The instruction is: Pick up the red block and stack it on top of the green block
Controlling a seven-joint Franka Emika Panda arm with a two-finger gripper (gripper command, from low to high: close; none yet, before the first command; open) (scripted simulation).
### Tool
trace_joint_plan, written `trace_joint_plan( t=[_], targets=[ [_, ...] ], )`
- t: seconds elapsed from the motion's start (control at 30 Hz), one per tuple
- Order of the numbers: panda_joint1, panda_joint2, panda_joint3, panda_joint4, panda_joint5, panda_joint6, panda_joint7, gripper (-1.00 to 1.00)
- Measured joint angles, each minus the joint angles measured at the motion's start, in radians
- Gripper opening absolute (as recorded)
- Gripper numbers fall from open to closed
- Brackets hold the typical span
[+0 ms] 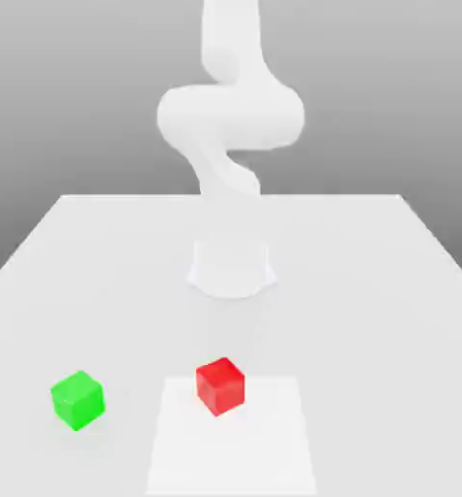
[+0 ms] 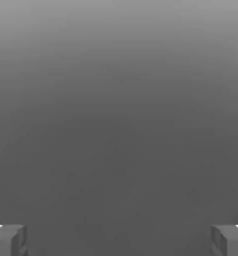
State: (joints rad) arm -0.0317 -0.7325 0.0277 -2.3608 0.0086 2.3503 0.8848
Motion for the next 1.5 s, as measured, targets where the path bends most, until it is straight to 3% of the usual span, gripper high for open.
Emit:
trace_joint_plan(
  t=[0.57, 0.8, 0.83, 1.07, 1.3, 1.5],
  targets=[
    [-0.204, 0.61, 0.18, -0.496, 0.037, 0.435, 0.757, 0.0],
    [-0.164, 0.883, 0.092, -0.496, -0.134, 0.656, 0.937, 0.0],
    [-0.138, 0.917, 0.061, -0.492, -0.152, 0.685, 0.951, -1.0],
    [-0.13, 0.924, 0.052, -0.491, -0.158, 0.694, 0.955, -1.0],
    [-0.14, 0.698, 0.109, -0.524, 0.005, 0.504, 0.837, -1.0],
    [-0.328, 0.681, 0.009, -0.418, 0.007, 0.379, 0.89, -1.0]
  ],
)
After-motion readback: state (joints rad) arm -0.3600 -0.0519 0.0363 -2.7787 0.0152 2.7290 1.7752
